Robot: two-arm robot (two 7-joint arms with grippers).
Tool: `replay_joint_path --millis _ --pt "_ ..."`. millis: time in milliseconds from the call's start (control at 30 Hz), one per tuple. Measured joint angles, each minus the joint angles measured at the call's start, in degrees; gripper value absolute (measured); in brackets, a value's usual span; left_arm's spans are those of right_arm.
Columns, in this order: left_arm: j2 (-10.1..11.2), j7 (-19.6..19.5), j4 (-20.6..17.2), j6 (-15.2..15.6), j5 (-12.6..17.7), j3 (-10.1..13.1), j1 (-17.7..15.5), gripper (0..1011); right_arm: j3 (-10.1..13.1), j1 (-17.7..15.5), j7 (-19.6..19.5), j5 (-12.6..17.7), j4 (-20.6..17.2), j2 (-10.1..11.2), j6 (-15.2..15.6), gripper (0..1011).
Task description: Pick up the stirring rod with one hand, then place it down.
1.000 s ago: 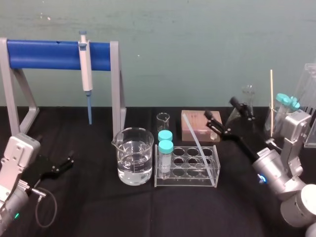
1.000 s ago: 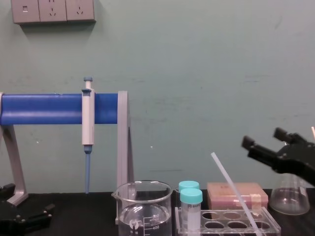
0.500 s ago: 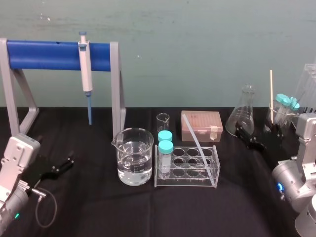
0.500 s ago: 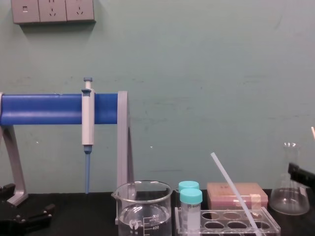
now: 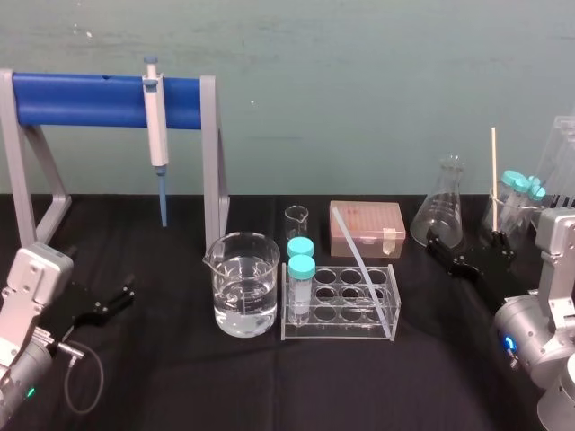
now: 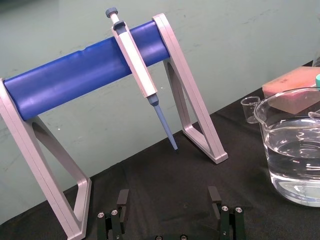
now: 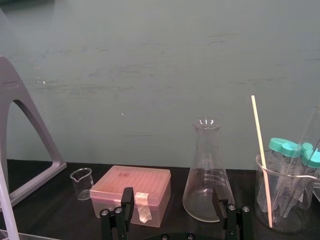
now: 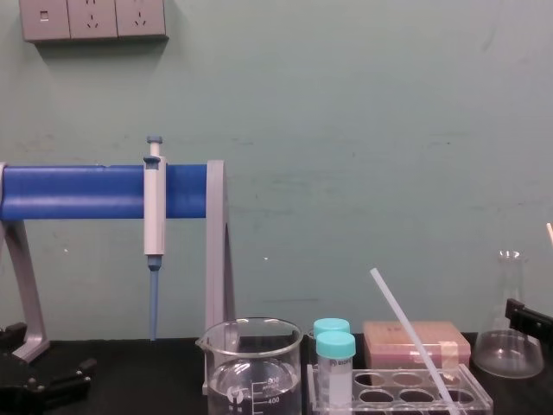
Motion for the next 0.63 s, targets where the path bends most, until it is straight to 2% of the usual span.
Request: replay_joint_path --millis 633 --pt "0.0 0.0 0.0 0.0 0.0 0.0 0.0 1000 0.02 -0.17 -0.51 -0.1 -0.26 0.04 0.4 1000"
